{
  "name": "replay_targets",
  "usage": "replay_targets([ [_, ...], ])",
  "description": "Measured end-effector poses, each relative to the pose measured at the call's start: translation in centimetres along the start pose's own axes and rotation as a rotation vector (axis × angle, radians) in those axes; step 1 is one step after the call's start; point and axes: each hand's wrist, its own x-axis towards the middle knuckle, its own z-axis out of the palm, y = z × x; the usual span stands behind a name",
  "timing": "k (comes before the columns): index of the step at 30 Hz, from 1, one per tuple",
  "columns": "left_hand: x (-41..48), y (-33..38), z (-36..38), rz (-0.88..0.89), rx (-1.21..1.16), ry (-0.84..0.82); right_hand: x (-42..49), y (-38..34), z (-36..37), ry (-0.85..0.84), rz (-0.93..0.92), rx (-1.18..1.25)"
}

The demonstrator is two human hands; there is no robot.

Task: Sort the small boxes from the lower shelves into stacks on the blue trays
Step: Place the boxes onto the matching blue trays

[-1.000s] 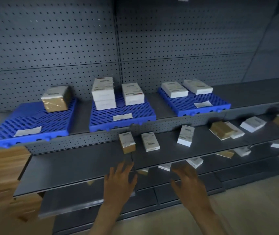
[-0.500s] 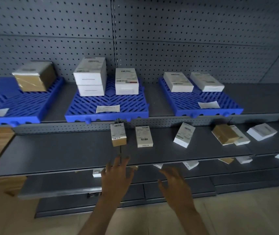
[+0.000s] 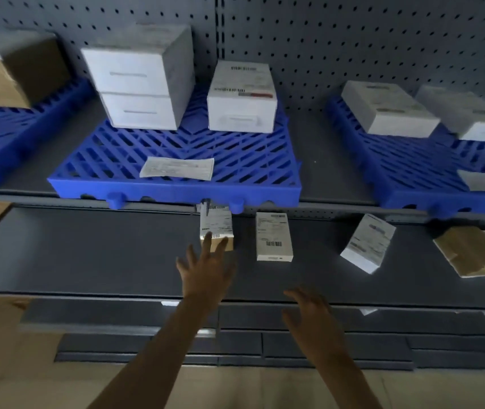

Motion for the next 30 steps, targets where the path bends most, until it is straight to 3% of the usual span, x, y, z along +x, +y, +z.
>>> replay_targets([
  [7,7.9,1.2,4.2,-0.191,-0.139,-0.028,4.1,2.8,4.0,-0.037,-0.062,-0.057],
  [11,9.2,1.8,6.2,-0.277,-0.248,0.105,5.1,3.6,5.5,-0.041,-0.087,-0.043],
  [20,4.8,0.0,6.7,-0.113,-0.365,0.397,8.5,2.4,6.2,0.223,-0.130,-0.075],
  [27,0.3,-4.0,7.6,-0.097,-0.274,0.384,14.4,0.7,7.8,0.029,0.058,-0.154],
  [30,-0.2,-4.3,7.5,-0.110,-0.207,0.371,16.0,0.2,8.7,0.037,0.096,-0.161],
])
